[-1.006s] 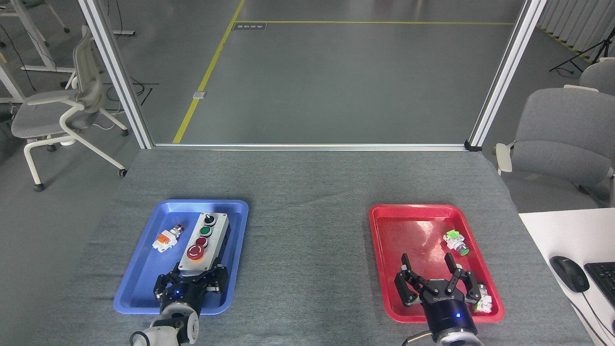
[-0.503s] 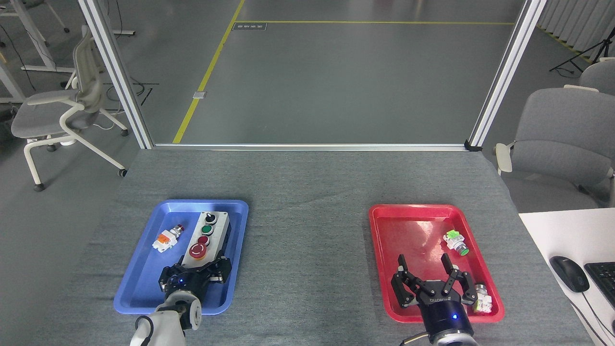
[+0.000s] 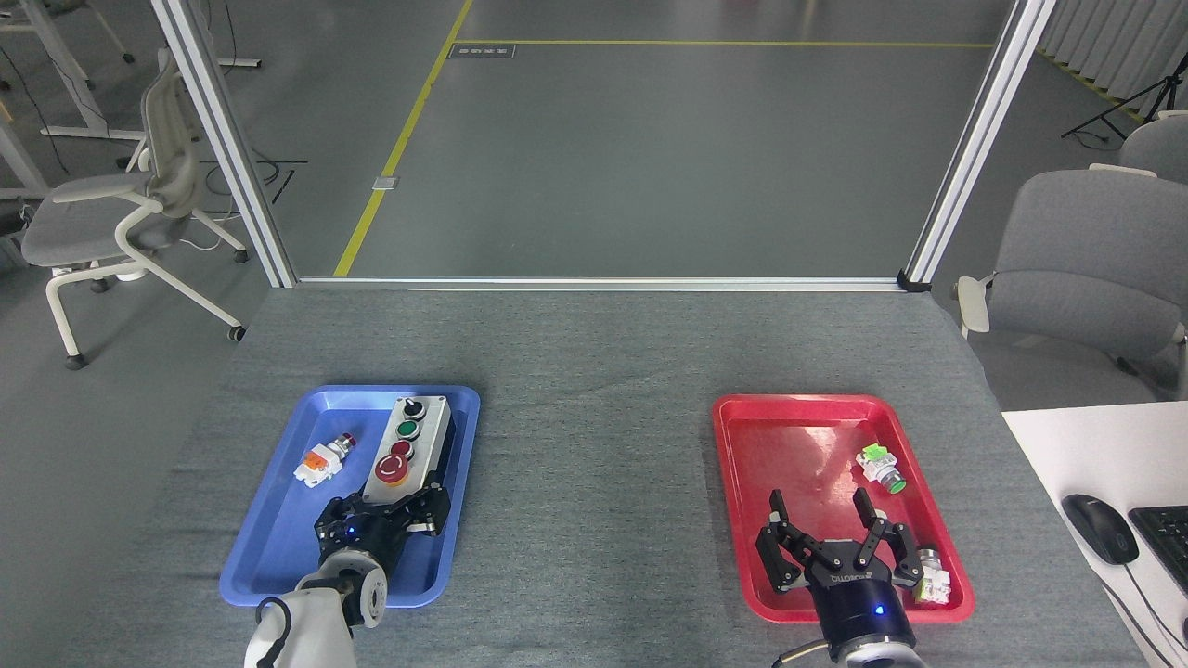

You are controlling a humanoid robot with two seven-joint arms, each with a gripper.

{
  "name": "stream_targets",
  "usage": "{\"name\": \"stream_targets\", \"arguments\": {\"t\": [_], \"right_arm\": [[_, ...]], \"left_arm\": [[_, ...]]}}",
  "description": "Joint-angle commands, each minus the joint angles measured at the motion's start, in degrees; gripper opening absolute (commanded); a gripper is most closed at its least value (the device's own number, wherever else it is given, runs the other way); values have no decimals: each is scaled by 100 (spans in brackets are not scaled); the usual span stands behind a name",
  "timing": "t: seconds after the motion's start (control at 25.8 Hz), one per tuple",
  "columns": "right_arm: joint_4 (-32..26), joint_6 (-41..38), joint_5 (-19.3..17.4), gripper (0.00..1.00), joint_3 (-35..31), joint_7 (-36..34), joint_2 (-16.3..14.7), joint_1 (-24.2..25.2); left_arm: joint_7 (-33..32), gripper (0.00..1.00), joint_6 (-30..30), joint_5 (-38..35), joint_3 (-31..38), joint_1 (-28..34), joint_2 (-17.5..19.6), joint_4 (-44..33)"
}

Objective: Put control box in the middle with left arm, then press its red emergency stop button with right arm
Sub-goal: 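Lift the control box with the left gripper and carry it between trays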

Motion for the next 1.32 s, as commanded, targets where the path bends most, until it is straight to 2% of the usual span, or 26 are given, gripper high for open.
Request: {"name": "stream_targets", "arguments": {"t": [0.0,0.15,0.31,0.46,0.54,0.74,0.85,1.01,1.08,1.28], "right_arm": [[1,-8,-1,99,-17,-4,-24,-18],[9,0,-1,99,9,-4,-15,-1],[18,36,16,99,9,-4,3,-18],[18,106,16,99,9,-4,-6,-18],[18,115,16,99,9,-4,-6,-18],[18,124,16,99,1,-4,20,-27],[18,194,16,99,9,-4,12,-36],[18,220,16,99,9,-4,12,-62],[18,220,16,99,9,-4,12,-62],[18,220,34,99,18,-4,12,-53]], "left_arm": [[27,0,-214,293,17,-8,43,-59],[27,0,-258,381,44,19,131,-472],[27,0,-355,609,79,282,245,-1377],[18,0,-425,662,9,801,184,-2265],[18,0,-390,627,-325,889,60,-2441],[18,0,6,477,-1257,871,-317,-2257],[18,0,234,-76,-1644,783,-687,-1861],[27,0,260,-1052,-1697,643,-1188,-1167],[53,0,366,-1298,-1864,564,-1205,-806],[62,0,761,-1263,-2602,221,-1205,-218]]}}
